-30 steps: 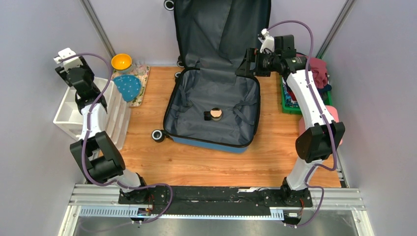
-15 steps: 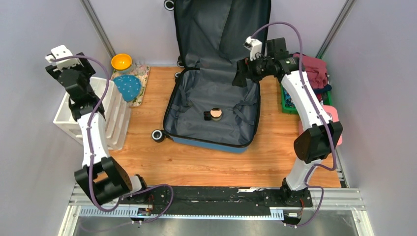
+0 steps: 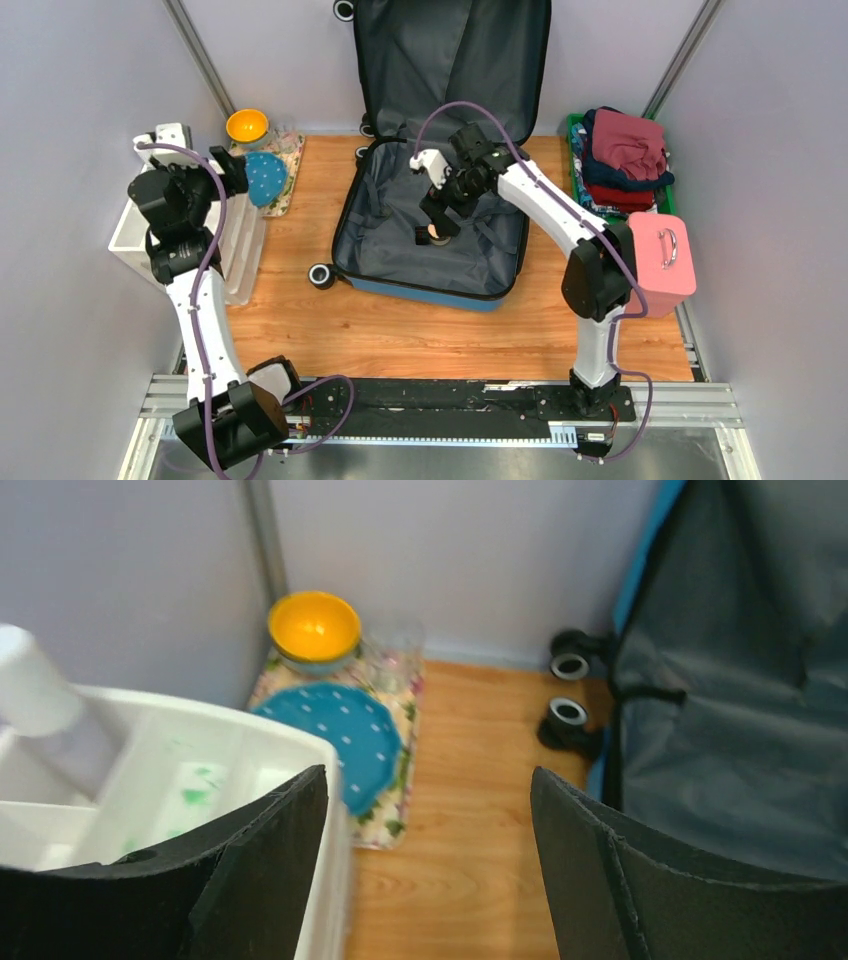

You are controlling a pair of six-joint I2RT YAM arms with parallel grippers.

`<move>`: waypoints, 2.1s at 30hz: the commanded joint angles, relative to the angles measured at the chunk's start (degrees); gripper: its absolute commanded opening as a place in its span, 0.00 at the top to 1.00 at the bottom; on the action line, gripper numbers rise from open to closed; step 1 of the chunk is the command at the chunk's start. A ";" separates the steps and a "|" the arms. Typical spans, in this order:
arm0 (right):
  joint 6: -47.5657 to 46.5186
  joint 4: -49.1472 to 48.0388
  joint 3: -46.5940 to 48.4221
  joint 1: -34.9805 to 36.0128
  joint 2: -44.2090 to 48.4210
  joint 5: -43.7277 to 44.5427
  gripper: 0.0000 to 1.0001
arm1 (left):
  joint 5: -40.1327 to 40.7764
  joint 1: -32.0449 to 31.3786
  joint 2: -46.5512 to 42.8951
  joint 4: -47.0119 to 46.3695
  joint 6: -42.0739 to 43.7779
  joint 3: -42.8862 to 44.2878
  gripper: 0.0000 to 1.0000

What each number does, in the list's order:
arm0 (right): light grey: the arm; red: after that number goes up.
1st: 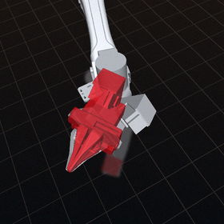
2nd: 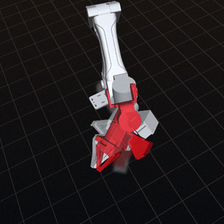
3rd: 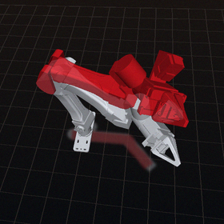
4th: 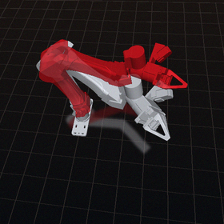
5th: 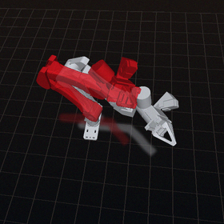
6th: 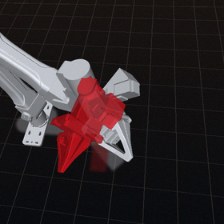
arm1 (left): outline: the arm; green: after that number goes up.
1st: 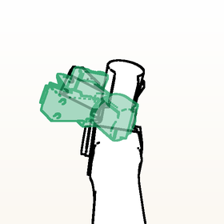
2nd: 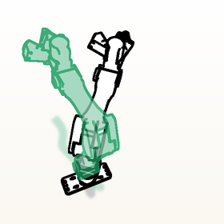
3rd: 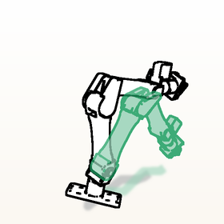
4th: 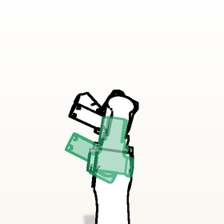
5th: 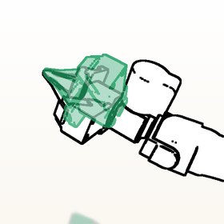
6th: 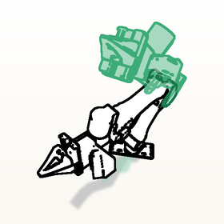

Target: Open, take out, and arrange the luggage

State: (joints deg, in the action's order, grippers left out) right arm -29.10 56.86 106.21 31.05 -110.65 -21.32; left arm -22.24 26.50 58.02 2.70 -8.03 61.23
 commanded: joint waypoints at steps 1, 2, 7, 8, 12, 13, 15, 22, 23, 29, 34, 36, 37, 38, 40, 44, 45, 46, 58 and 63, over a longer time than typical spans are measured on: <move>-1.93 -2.79 -1.88 0.33 -2.99 1.55 0.07 | -11.85 -1.53 -1.33 6.17 -0.32 -2.34 0.18; -2.01 -3.68 -2.67 0.50 -3.34 1.37 0.07 | -12.21 -2.06 -1.59 6.96 1.16 -2.43 0.18; -3.42 -9.21 -5.31 1.12 -5.63 2.51 0.06 | -14.93 -4.09 -1.94 10.92 3.37 -2.61 0.17; -3.42 -9.83 -5.58 1.29 -5.98 2.69 0.06 | -15.37 -4.18 -2.03 11.27 3.72 -2.61 0.17; -2.72 -13.26 -6.81 2.35 -7.38 3.48 0.06 | -16.17 -4.79 -2.29 12.33 3.81 -3.31 0.17; -2.71 -14.66 -6.98 2.61 -7.56 3.57 0.06 | -16.17 -5.05 -2.38 12.33 3.81 -3.49 0.16; -2.54 -15.72 -6.99 3.23 -8.35 3.92 0.06 | -16.08 -5.23 -2.56 12.59 3.90 -3.84 0.16; -2.54 -18.28 -7.07 4.02 -10.46 6.47 0.09 | -18.63 -8.99 -0.89 16.98 6.10 -2.18 0.17; -2.36 -18.19 -6.99 4.02 -10.20 6.64 0.09 | -18.98 -9.88 -0.28 18.03 7.23 -1.73 0.17; -0.96 -17.66 -8.74 2.97 -5.38 5.68 0.03 | -18.45 -21.92 7.01 24.63 9.25 1.69 0.16; 2.99 -15.47 -8.13 -0.98 0.34 1.73 0.02 | -16.97 -32.62 13.86 21.91 9.87 2.05 0.16; 4.05 -13.81 -7.95 -3.53 3.41 1.28 0.02 | -15.30 -35.63 18.07 21.82 11.10 3.97 0.16; 4.49 -13.27 -8.13 -4.58 4.56 1.20 0.02 | -14.59 -38.34 19.66 21.82 11.89 4.85 0.16; 4.93 -12.75 -8.21 -6.77 6.92 0.93 0.02 | -13.72 -39.41 21.42 21.82 11.90 5.73 0.17; 6.50 -10.99 -8.22 -9.15 9.04 0.58 0.01 | -12.75 -42.39 26.95 22.78 12.25 9.68 0.17; 8.36 -8.09 -8.39 -16.26 14.30 0.58 0.01 | -8.71 -46.71 36.36 24.46 12.34 17.50 0.16; 8.62 -7.47 -8.57 -17.24 15.11 0.75 0.01 | -8.09 -47.41 38.81 22.98 12.17 17.95 0.16; 8.89 -7.21 -8.92 -18.03 15.98 0.67 0.01 | -7.39 -48.81 39.97 21.92 12.34 18.13 0.16; 13.54 -7.73 -16.21 -21.47 26.10 1.28 0.02 | 0.97 -57.61 51.84 14.35 15.32 21.38 0.14; 13.81 -7.91 -16.74 -21.47 26.89 1.63 0.01 | 3.16 -58.93 54.39 12.51 16.12 21.56 0.14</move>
State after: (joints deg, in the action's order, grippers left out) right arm -17.04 50.28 89.82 9.39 -86.30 -19.62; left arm -21.47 -31.64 111.13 18.96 5.89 80.42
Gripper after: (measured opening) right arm 0.986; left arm 0.862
